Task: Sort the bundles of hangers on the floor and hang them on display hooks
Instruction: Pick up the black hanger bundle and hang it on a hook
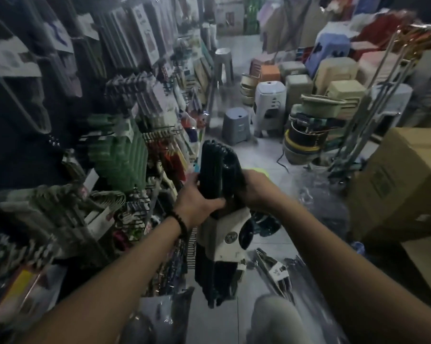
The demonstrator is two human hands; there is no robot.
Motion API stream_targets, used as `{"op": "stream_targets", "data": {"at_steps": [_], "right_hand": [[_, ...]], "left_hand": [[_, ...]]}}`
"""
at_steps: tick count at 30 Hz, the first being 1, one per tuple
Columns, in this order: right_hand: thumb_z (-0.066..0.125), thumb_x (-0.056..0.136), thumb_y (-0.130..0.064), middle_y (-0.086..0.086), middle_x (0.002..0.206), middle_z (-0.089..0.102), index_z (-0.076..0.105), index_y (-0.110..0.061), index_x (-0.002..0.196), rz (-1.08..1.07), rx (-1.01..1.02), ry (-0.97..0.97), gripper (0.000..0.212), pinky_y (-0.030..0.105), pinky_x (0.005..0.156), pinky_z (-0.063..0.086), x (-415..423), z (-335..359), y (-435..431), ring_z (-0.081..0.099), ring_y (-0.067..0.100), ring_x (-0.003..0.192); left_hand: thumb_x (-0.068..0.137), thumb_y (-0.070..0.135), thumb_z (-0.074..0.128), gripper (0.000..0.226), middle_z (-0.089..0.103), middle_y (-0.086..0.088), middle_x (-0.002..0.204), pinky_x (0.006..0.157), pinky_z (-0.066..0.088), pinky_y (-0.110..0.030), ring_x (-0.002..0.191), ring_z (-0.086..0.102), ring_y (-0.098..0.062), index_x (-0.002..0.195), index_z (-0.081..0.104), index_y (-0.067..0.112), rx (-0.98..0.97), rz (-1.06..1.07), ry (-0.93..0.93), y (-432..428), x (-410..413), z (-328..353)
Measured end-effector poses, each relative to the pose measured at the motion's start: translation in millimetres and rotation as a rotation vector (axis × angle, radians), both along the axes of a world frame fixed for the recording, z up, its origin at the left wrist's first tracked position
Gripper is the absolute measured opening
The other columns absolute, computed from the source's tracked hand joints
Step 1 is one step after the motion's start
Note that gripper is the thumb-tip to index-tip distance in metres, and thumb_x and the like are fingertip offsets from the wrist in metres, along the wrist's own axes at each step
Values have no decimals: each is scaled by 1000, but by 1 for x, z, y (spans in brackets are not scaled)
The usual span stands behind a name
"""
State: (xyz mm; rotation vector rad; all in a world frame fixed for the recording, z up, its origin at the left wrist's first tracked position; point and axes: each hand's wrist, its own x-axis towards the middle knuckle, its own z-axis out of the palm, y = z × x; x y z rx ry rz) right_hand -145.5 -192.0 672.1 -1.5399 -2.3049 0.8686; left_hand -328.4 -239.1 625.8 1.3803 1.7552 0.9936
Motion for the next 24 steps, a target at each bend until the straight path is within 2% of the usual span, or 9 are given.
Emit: {"op": "stream_targets", "data": {"at_steps": [2, 6, 8, 10, 13, 16, 19, 24], "right_hand": [[65, 97, -30, 12, 109, 73, 68, -14, 110, 15, 31, -19, 21, 45, 89, 56, -8, 8, 29, 67, 33, 102], [66, 97, -32, 13, 110, 72, 69, -12, 111, 21, 26, -2, 25, 42, 89, 54, -23, 13, 90, 65, 32, 102], [64, 99, -29, 15, 113, 72, 69, -10, 113, 41, 46, 16, 24, 40, 89, 52, -27, 13, 124, 64, 33, 105], [63, 100, -25, 16, 114, 71, 67, -8, 115, 73, 70, 33, 23, 40, 90, 52, -30, 8, 167, 64, 34, 107], [63, 100, -26, 16, 112, 71, 68, -8, 114, 116, 88, 13, 24, 47, 93, 54, -37, 2, 231, 65, 35, 105], [65, 98, -30, 13, 112, 71, 67, -10, 114, 142, 80, 16, 25, 38, 90, 53, -40, 4, 291, 65, 32, 104], [63, 100, -31, 12, 114, 70, 67, -13, 115, 151, 53, 28, 25, 36, 86, 51, -44, 10, 338, 65, 31, 106], [59, 102, -30, 14, 113, 69, 66, -9, 115, 162, 28, 23, 26, 42, 87, 53, -60, 13, 408, 65, 33, 104]], "left_hand": [[50, 50, 82, 81, 71, 9, 107, 86, 60, -36, 99, 69, -14, 125, 55, 30, 4, 4, 6, 31, -8, 6], [48, 54, 79, 90, 71, 7, 111, 90, 60, -39, 102, 69, -15, 130, 55, 29, 8, 19, 24, 91, -21, 11], [52, 49, 82, 87, 70, 7, 110, 89, 60, -38, 102, 69, -16, 132, 54, 28, -1, 35, 36, 126, -25, 11], [64, 34, 89, 76, 70, 7, 106, 83, 59, -32, 100, 69, -16, 132, 54, 26, 7, 44, 32, 167, -28, 9], [70, 21, 90, 71, 70, 4, 105, 75, 54, -23, 97, 69, -14, 131, 54, 24, -4, 66, 43, 224, -32, 9], [72, 12, 89, 69, 70, 5, 105, 76, 55, -19, 92, 66, -4, 131, 55, 21, -23, 78, 74, 280, -35, 16], [74, 7, 88, 64, 67, 11, 101, 65, 49, -5, 88, 61, 4, 128, 55, 18, -39, 80, 76, 327, -41, 22], [70, 9, 91, 66, 68, 9, 103, 75, 53, -19, 94, 66, -7, 125, 55, 20, -54, 118, 79, 397, -58, 17]]}}
